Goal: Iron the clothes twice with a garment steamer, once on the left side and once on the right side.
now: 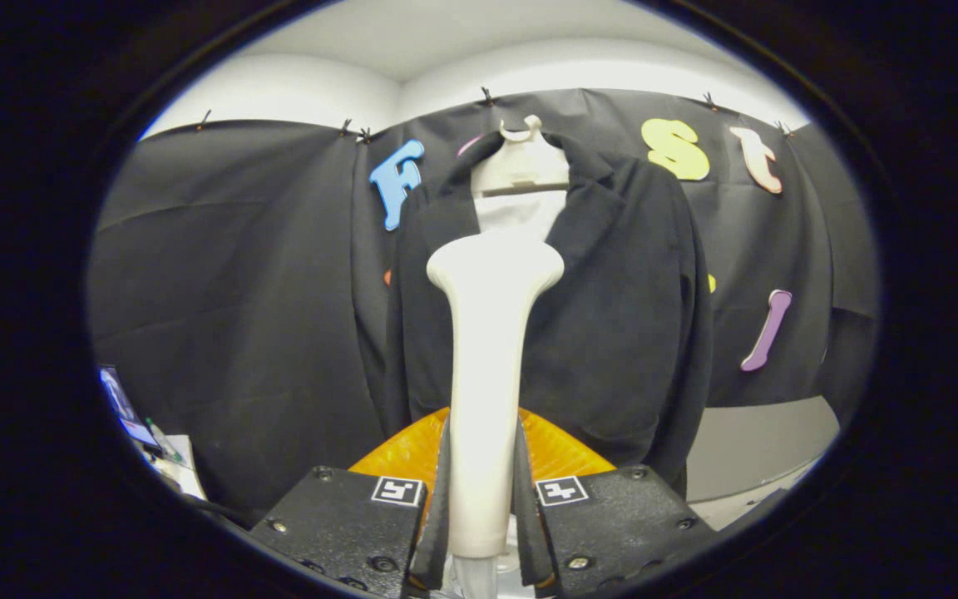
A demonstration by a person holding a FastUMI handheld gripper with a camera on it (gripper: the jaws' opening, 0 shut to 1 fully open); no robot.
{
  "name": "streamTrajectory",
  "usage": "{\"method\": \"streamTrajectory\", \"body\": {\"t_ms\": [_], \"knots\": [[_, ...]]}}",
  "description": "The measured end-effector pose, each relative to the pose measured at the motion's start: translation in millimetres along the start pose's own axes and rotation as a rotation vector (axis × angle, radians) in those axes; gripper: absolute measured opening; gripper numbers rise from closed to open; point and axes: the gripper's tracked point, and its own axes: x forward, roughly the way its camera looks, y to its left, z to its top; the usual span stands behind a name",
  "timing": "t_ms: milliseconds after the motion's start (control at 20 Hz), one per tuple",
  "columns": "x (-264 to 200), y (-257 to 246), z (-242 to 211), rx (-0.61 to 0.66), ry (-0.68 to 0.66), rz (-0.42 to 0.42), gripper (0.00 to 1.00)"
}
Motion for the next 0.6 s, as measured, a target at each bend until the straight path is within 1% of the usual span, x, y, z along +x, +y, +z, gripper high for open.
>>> {"method": "streamTrajectory", "body": {"t_ms": [150, 250, 400, 600], "knots": [[7.5, 20.4, 26.3, -0.022, -0.044, 0.021, 0.36], [16.8, 31.5, 35.8, -0.029, -0.054, 0.032, 0.36], [33.0, 45.5, 43.8, -0.034, -0.067, 0.031, 0.36], [50.2, 60.1, 40.9, -0.046, -0.052, 0.029, 0.36]]}}
